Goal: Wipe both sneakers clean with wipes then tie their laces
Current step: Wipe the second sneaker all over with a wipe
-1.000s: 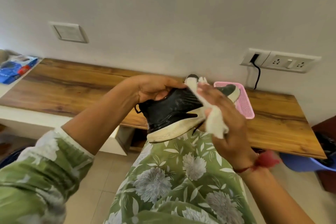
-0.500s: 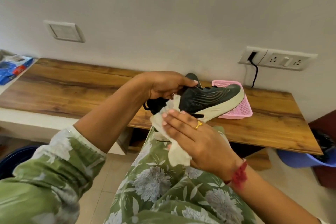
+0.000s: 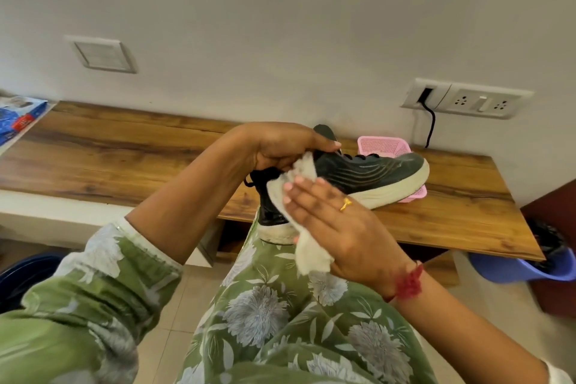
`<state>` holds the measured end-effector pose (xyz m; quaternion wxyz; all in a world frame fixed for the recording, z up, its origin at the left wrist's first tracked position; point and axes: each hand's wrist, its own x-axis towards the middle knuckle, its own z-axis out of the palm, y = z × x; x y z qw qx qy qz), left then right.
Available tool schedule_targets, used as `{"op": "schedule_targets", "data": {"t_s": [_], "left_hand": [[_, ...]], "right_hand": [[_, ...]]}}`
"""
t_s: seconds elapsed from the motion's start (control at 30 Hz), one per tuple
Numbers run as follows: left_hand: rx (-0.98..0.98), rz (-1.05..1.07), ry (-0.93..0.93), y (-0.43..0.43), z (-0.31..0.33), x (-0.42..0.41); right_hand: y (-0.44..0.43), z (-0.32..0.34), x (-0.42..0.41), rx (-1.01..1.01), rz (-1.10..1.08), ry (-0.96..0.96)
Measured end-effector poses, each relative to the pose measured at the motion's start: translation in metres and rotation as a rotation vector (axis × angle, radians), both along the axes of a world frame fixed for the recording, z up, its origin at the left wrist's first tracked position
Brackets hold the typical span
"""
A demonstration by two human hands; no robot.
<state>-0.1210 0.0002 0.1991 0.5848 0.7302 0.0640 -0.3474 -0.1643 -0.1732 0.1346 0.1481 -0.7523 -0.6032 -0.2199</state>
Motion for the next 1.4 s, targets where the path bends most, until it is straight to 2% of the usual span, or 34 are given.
{"op": "schedule_targets", "data": {"t_s": [0.07, 0.2, 0.33, 0.47, 0.6, 0.63, 0.7, 0.77, 0.9, 1.07, 1.2, 1.27, 1.33, 1.4], "left_hand": [[0.039, -0.010, -0.022, 0.000, -0.003, 0.000], [0.035, 0.006, -0.090, 0.000, -0.005, 0.001], [0.116, -0.022, -0.080, -0.004, -0.005, 0.002], [0.045, 0.025, -0.089, -0.005, -0.004, 0.004], [0.110, -0.008, -0.110, -0.008, -0.004, 0.003], [0.111, -0.007, -0.113, -0.008, -0.006, 0.003], [0.031, 0.030, -0.085, -0.008, -0.007, 0.002], [-0.037, 0.063, -0.059, -0.007, -0.007, 0.002], [0.114, 0.029, -0.090, -0.007, -0.006, 0.003], [0.095, 0.072, -0.158, -0.004, 0.001, 0.000], [0.122, -0.002, -0.139, -0.004, 0.000, -0.002], [0.086, 0.013, -0.120, -0.005, 0.000, -0.003], [0.031, 0.062, -0.107, -0.004, 0.003, -0.004], [0.012, 0.083, -0.111, -0.001, 0.006, -0.005]], "right_hand": [[-0.007, 0.000, 0.006, -0.020, 0.017, -0.033], [-0.013, 0.006, 0.016, 0.060, -0.120, 0.044], [-0.007, -0.009, -0.001, -0.058, 0.071, -0.039], [-0.015, 0.003, 0.014, 0.062, -0.133, 0.034], [-0.005, -0.009, -0.005, -0.077, 0.055, -0.048], [-0.008, -0.006, 0.000, -0.086, 0.046, -0.066], [-0.014, 0.003, 0.016, -0.016, -0.082, -0.034], [-0.013, 0.007, 0.017, 0.015, -0.120, 0.027], [-0.002, -0.012, -0.007, -0.159, 0.136, -0.048], [-0.017, 0.001, 0.016, 0.112, -0.121, 0.147], [-0.008, -0.019, -0.007, -0.050, 0.097, 0.019], [-0.014, -0.014, 0.005, -0.008, 0.036, -0.005], [-0.020, -0.007, 0.015, 0.091, -0.061, 0.057], [-0.017, -0.007, 0.008, 0.097, -0.025, 0.071]]}}
